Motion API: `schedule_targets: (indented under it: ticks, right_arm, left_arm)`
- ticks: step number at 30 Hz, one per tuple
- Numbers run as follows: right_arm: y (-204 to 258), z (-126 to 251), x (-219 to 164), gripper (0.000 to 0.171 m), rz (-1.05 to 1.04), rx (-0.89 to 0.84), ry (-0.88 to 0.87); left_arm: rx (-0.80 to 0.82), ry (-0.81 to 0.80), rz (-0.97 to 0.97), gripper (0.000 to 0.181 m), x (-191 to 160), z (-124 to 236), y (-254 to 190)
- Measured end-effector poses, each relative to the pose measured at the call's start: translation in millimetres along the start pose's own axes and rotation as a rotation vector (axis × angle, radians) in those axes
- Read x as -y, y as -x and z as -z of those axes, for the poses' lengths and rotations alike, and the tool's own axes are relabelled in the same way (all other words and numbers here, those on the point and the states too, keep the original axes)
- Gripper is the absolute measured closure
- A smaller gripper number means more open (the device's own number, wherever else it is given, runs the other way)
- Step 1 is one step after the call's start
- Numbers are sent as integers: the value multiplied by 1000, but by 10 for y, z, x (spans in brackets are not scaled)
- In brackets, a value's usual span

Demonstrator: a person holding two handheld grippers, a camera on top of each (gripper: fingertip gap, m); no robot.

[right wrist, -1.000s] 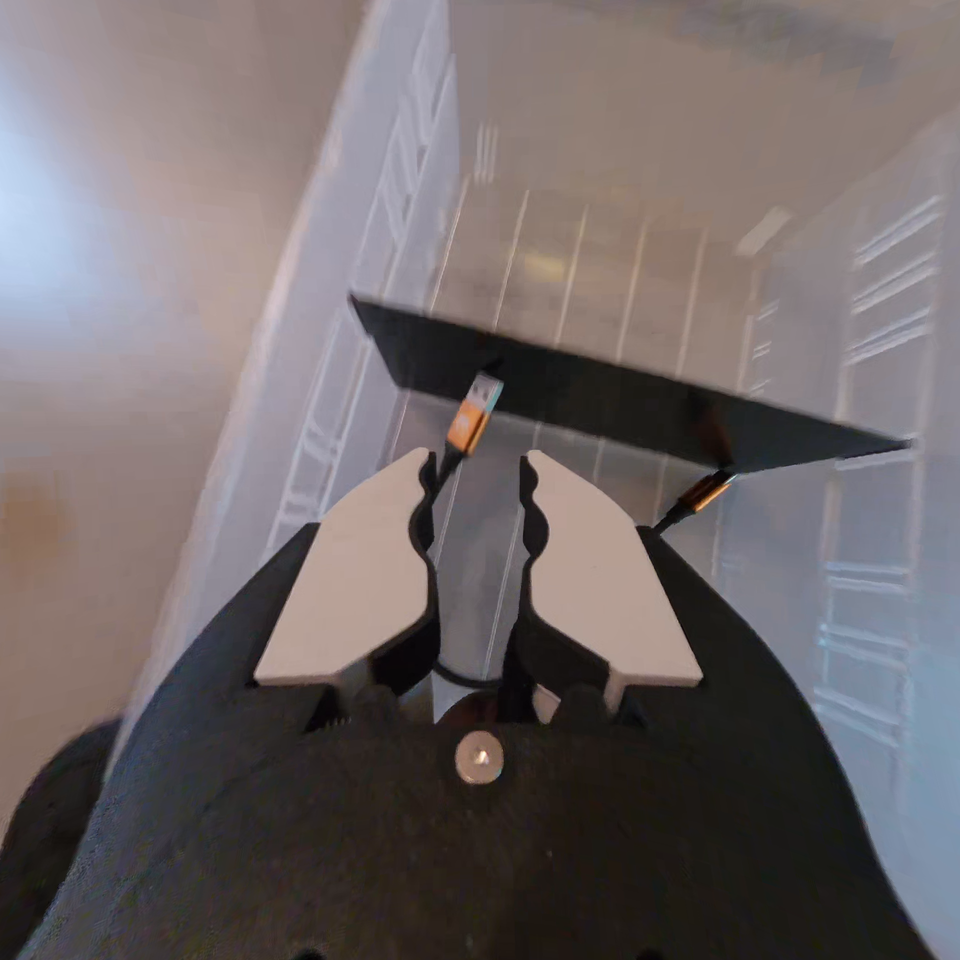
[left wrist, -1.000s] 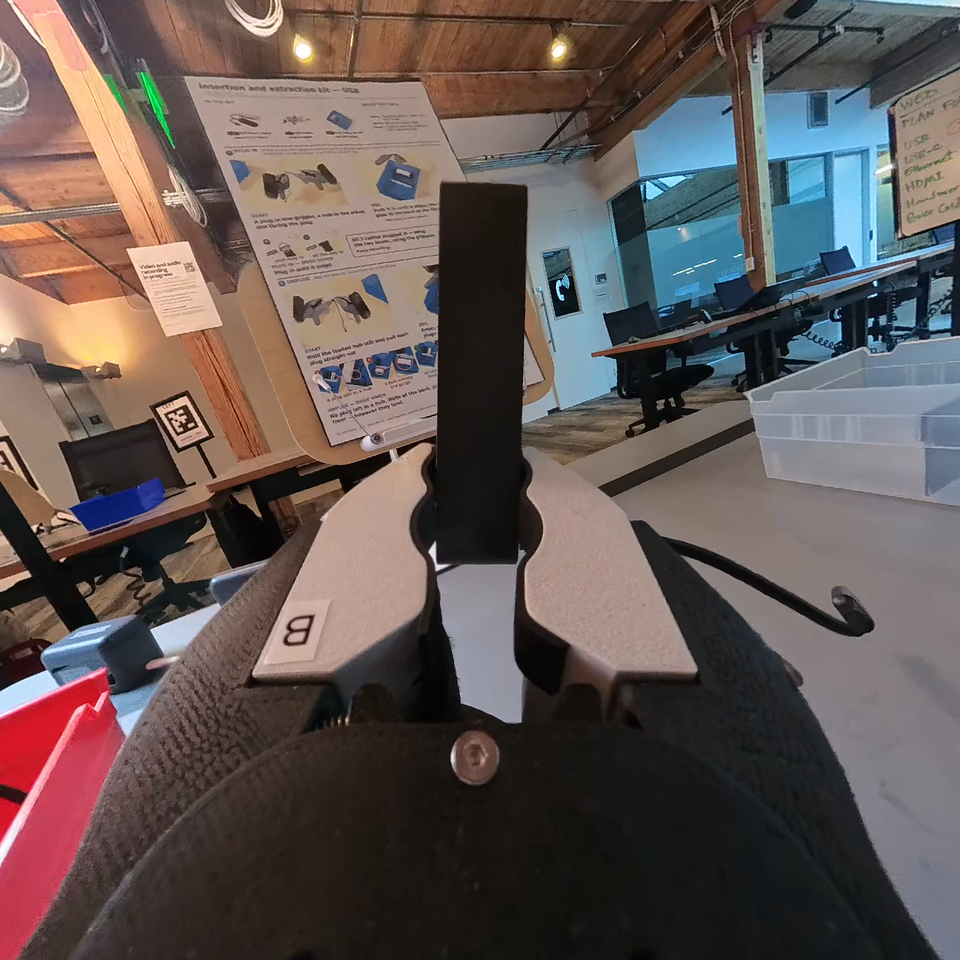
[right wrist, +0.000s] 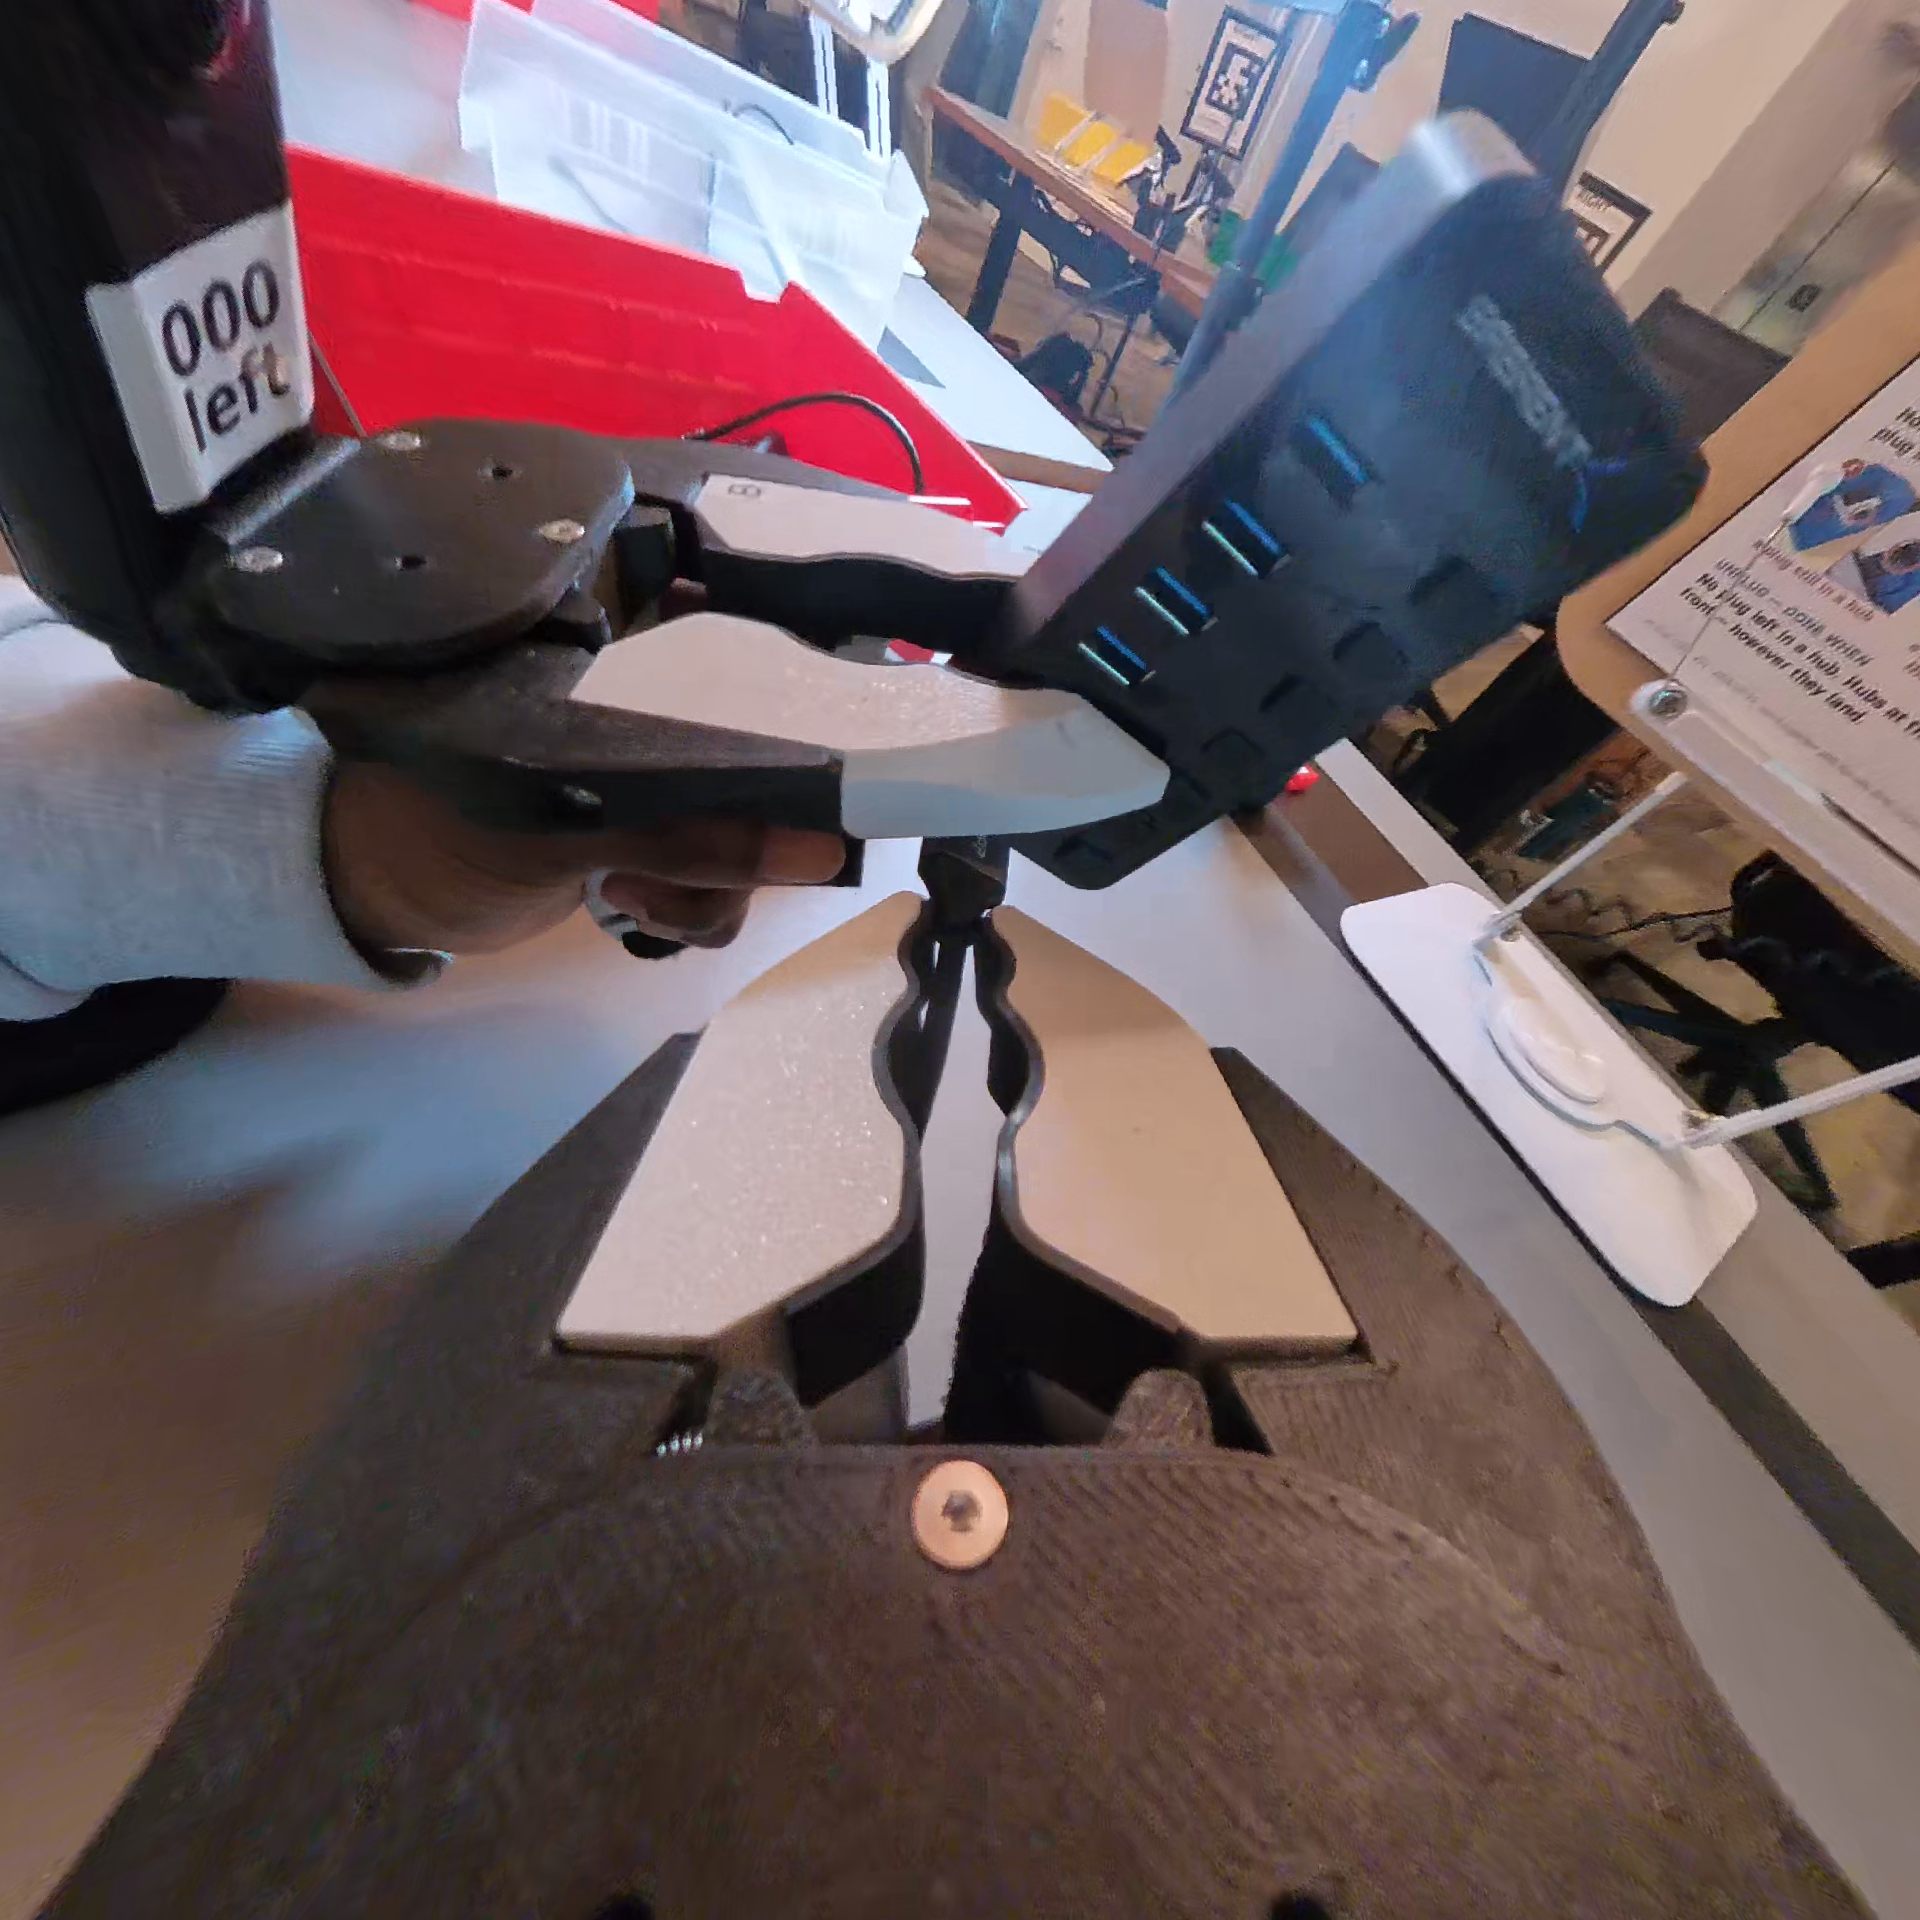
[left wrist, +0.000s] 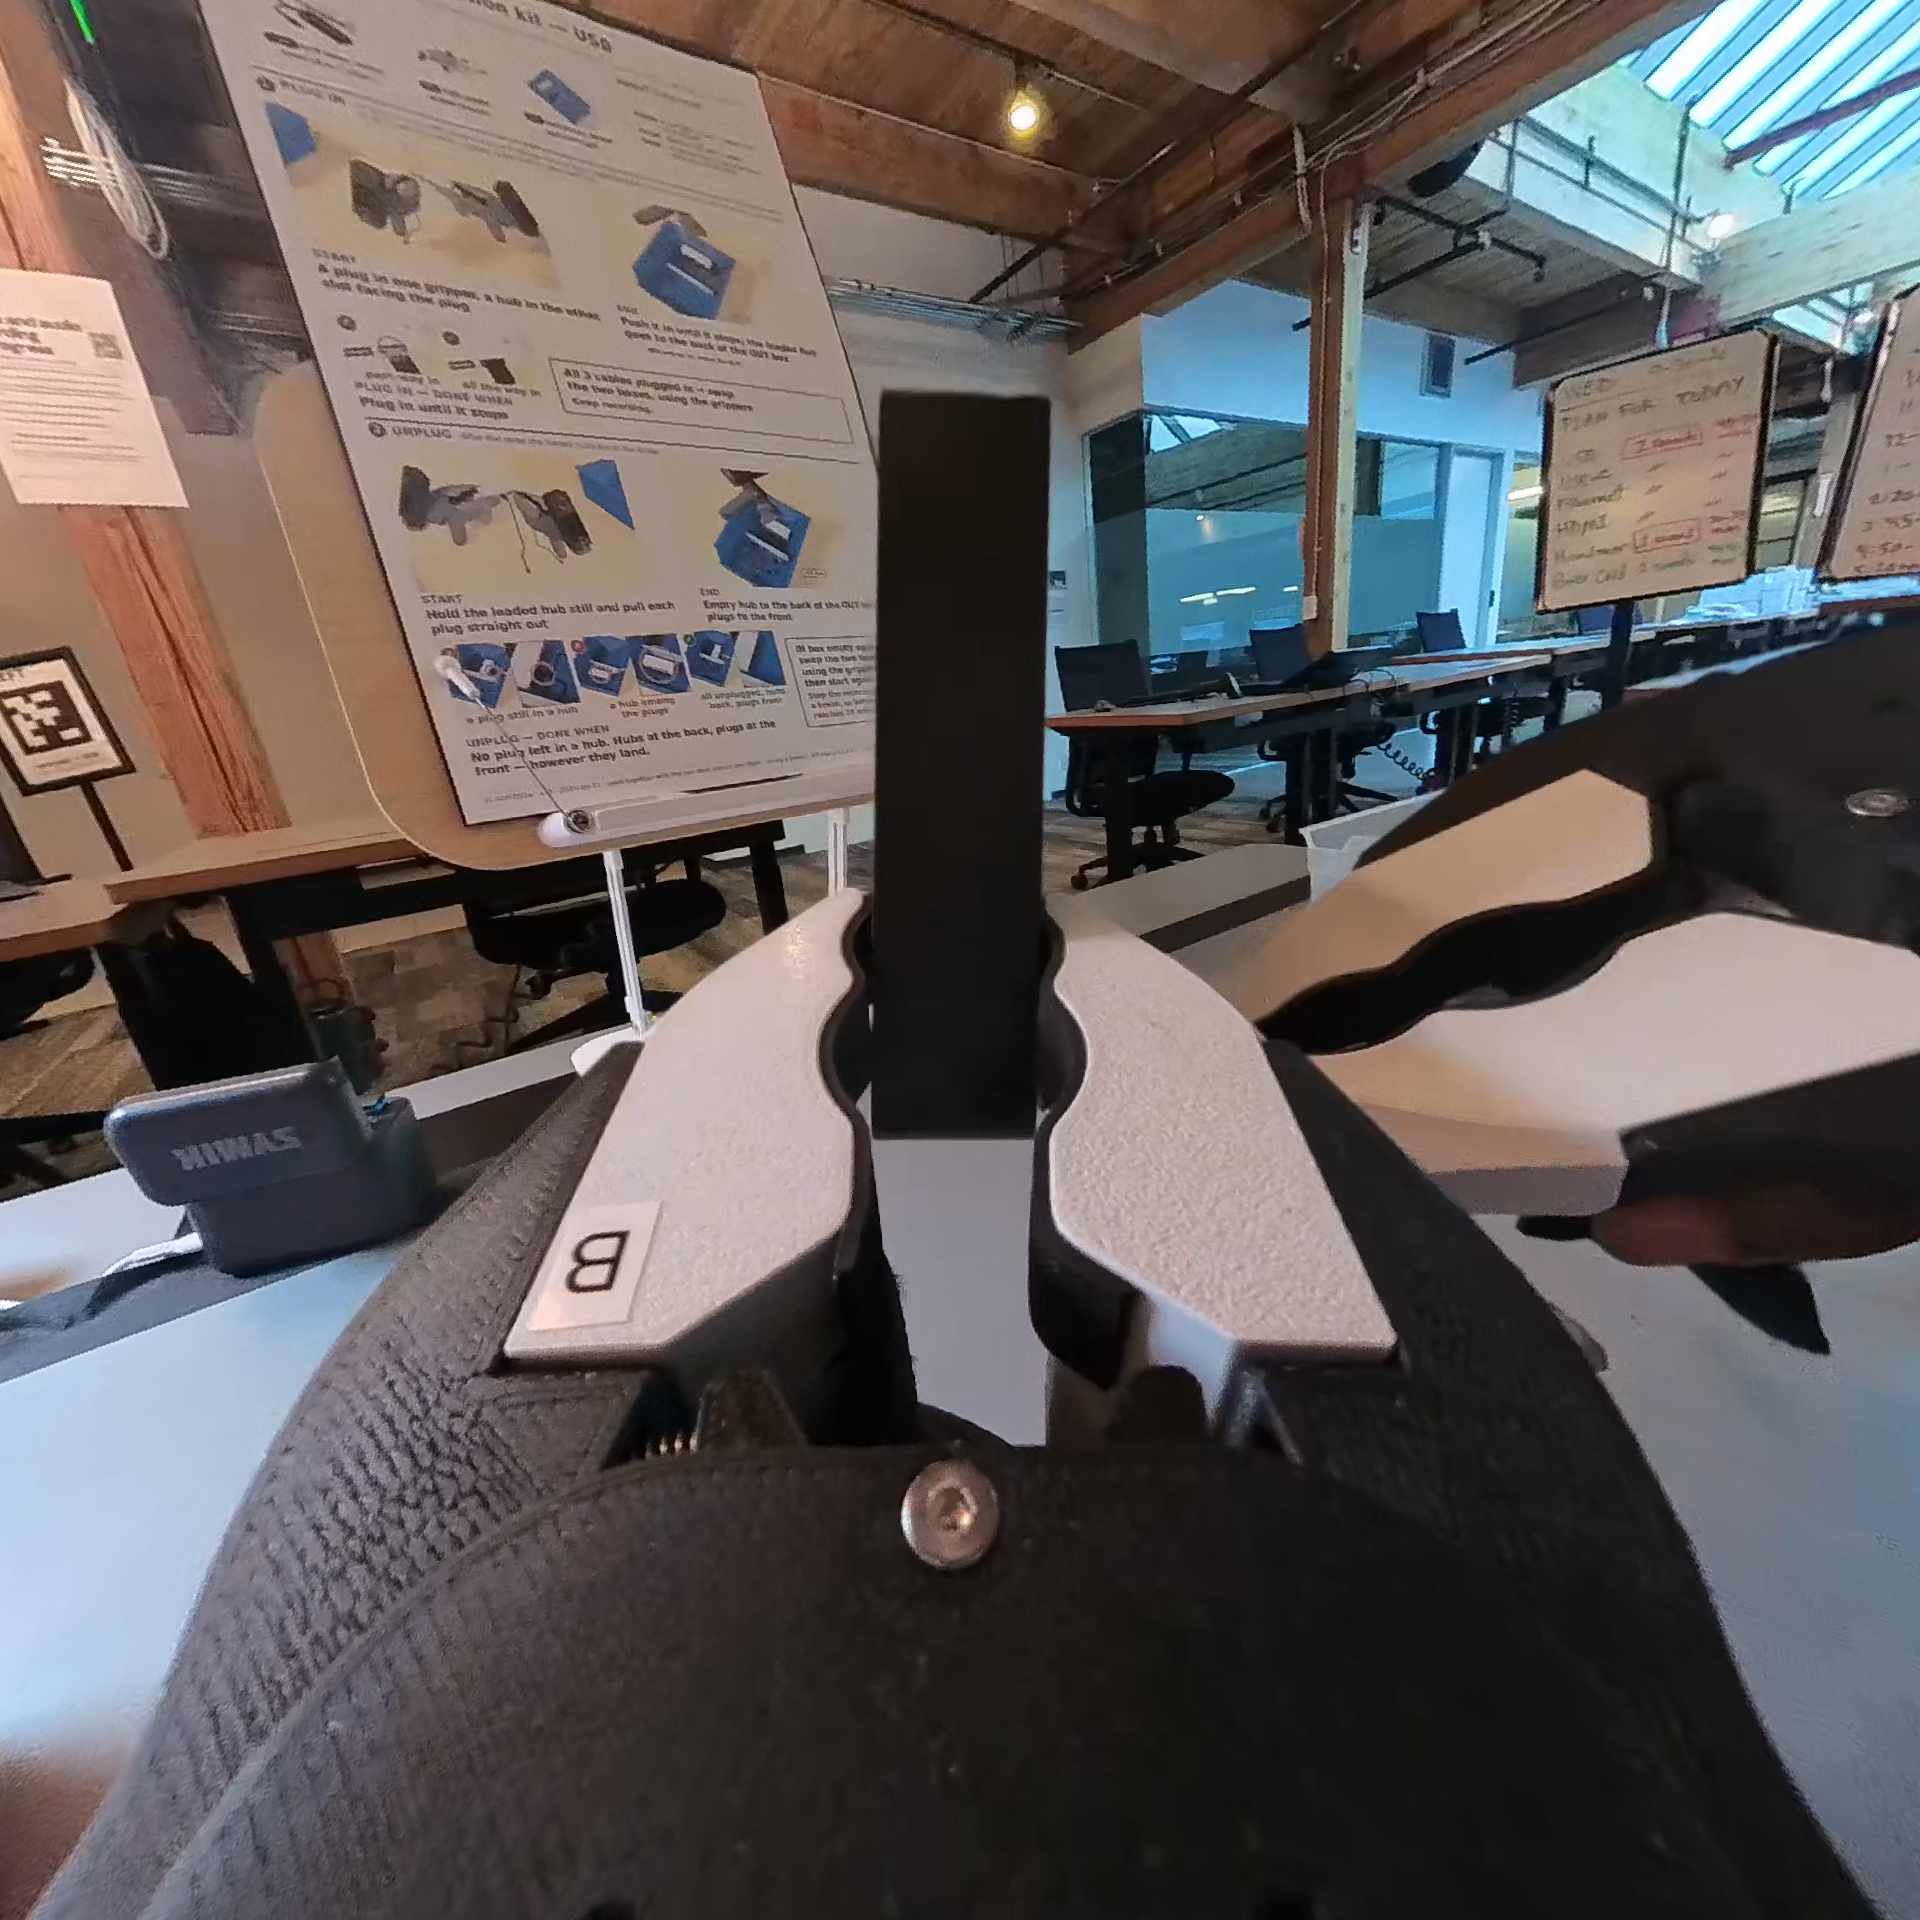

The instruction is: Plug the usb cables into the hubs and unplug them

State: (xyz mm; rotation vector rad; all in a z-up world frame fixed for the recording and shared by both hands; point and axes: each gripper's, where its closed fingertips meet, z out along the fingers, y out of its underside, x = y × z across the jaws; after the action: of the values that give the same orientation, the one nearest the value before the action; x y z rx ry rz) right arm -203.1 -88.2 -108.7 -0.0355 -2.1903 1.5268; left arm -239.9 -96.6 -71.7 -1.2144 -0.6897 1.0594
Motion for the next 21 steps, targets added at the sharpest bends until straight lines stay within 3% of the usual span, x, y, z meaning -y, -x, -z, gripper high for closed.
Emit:
schedule_targets:
  ticks: [10,11,12,14,18,21]
  right_arm:
    - [45,68,65,164,-30,-9,-31]
    - [83,110,11,164,-32,19,-12]
    - [103,198,-67,164,-47,27,2]
    - [94,425,-206,164,-114,20,-18]
    - [-109,899,-9,164,-211,-28,-215]
    - [-555,1596,449,164,-275,-121,-458]
  left_arm:
    - [17,-40,-317,154,178,32,-42]
    - [135,-49,-356,154,232,51,150]
    - [271,-59,-320,154,319,127,510]
    - [261,-131,7,154,530,294,862]
    - [47,-162,-95,154,654,134,177]
    - [4,-148,-81,154,540,67,10]
